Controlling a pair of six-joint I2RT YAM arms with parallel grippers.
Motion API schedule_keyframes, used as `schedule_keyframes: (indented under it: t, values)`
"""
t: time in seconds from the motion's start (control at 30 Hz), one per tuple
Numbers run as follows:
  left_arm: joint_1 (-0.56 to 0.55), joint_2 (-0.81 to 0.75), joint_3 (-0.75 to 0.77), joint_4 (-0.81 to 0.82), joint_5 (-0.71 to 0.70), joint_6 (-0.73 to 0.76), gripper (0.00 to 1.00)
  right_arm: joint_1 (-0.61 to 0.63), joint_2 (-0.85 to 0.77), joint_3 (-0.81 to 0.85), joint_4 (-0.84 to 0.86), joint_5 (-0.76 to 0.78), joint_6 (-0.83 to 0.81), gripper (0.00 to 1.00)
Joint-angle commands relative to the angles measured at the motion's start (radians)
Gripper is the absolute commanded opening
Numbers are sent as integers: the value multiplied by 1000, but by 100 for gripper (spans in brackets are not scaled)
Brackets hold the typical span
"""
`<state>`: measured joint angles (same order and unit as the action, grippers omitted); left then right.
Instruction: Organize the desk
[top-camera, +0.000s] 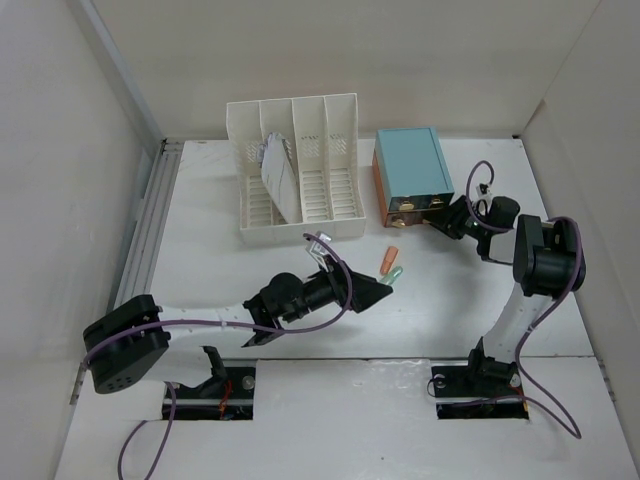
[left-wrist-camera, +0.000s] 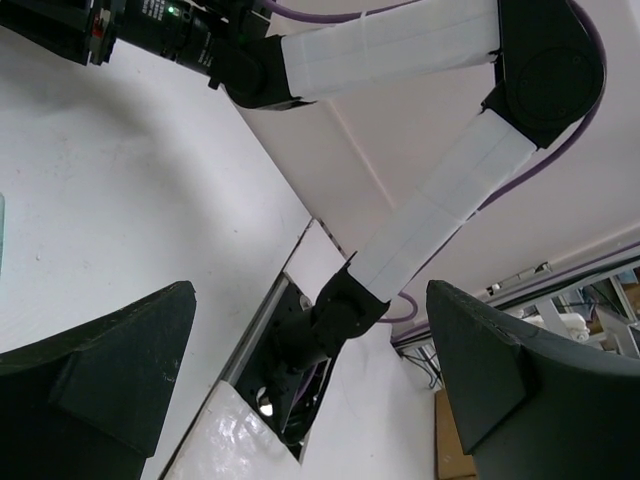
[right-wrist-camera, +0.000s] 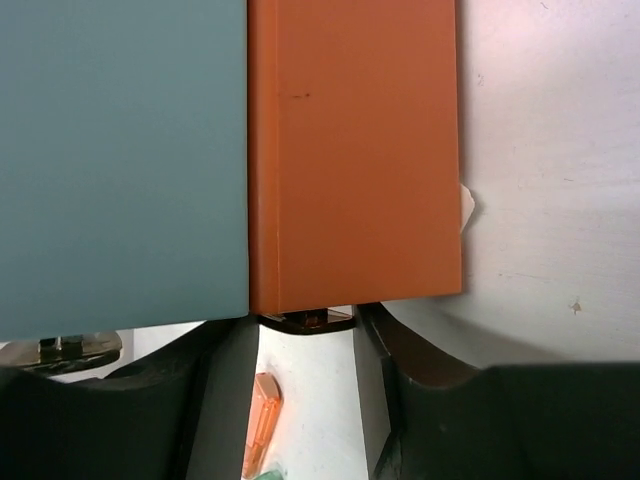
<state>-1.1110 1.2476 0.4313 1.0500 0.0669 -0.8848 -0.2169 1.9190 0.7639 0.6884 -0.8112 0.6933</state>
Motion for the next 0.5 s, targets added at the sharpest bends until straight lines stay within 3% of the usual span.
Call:
schedule_keyframes:
  t: [0.0, 0.13, 0.47]
  values:
    - [-4, -33, -8, 47, -19, -3, 100, -6, -47, -23, 79, -11, -49, 15]
    - [-13, -74, -28, 33, -29, 6, 100, -15, -146, -87, -35, -58, -121, 15]
    - [-22, -126, -46, 33, -38, 15, 100, -56, -360, -175, -555, -69, -468, 15]
